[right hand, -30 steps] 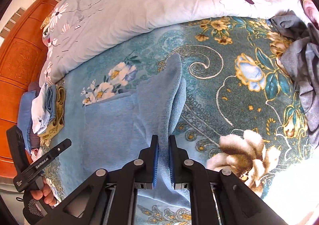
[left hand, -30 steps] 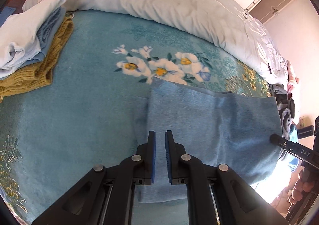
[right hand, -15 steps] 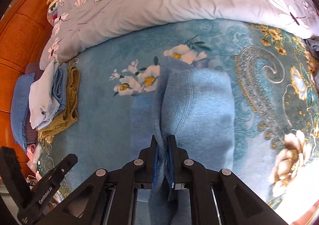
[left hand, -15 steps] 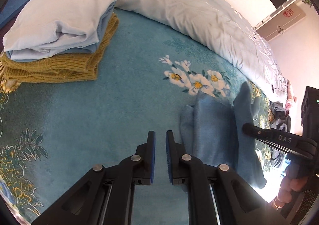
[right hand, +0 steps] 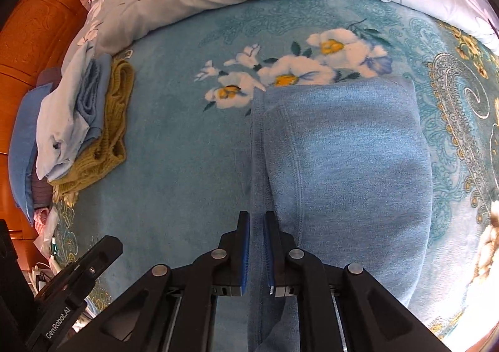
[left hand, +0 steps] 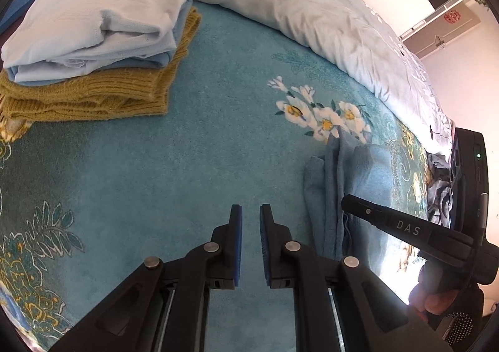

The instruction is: Fold clothes

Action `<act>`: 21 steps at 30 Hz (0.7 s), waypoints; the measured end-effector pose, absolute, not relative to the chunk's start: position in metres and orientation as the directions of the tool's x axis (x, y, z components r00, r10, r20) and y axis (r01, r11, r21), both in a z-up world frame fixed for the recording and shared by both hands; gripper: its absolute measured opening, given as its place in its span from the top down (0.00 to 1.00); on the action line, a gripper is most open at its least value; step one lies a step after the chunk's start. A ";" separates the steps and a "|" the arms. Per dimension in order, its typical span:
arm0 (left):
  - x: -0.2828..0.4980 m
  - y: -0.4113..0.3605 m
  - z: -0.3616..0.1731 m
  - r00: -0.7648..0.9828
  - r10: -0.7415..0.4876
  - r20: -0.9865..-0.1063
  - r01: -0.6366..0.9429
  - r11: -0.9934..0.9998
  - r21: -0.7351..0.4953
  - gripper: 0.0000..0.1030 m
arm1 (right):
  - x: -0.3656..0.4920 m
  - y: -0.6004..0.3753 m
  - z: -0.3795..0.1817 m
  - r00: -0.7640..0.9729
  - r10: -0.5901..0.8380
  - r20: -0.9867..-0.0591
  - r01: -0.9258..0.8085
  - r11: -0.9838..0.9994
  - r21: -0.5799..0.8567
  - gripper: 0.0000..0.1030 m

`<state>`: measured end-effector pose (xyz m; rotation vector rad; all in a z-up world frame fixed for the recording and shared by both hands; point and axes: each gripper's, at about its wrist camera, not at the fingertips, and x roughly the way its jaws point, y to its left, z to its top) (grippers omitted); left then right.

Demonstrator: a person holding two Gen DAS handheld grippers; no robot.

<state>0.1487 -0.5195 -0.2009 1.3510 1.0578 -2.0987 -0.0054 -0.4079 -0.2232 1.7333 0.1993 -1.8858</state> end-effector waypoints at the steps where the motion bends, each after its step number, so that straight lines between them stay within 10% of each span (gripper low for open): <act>1: 0.144 -0.518 -0.200 -0.440 0.053 -0.896 0.684 -0.628 -0.372 0.89 | -0.006 -0.403 -0.217 -0.014 -0.319 -0.948 0.495 -0.826 0.271 0.89; 7: 0.107 -0.492 -0.193 -0.488 0.138 -0.862 0.576 -0.690 -0.438 0.67 | -0.008 -0.332 -0.183 -0.165 -0.361 -0.918 0.431 -0.863 0.262 0.85; 21: 0.062 -0.403 -0.229 -0.381 0.333 -0.863 0.419 -0.769 -0.482 0.67 | 0.020 -0.214 -0.220 -0.174 -0.290 -0.941 0.235 -0.940 0.246 0.81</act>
